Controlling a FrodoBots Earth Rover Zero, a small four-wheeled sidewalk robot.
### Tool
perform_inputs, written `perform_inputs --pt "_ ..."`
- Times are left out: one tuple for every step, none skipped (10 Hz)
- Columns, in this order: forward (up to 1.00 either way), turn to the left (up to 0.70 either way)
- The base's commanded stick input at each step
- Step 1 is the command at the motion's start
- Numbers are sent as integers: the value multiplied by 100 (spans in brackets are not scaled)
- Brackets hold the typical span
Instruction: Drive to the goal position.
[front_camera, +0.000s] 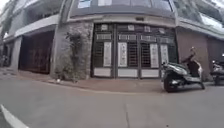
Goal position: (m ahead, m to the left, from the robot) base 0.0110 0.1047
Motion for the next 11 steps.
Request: perform_inputs --pt "0 -100" --pt "0 -100" --pt "0 -100" --pt "0 -100" --pt "0 -100" --pt "0 -100" --pt "0 -100" --pt "0 -100" --pt "0 -100" --pt "0 -100" --pt "0 -100"
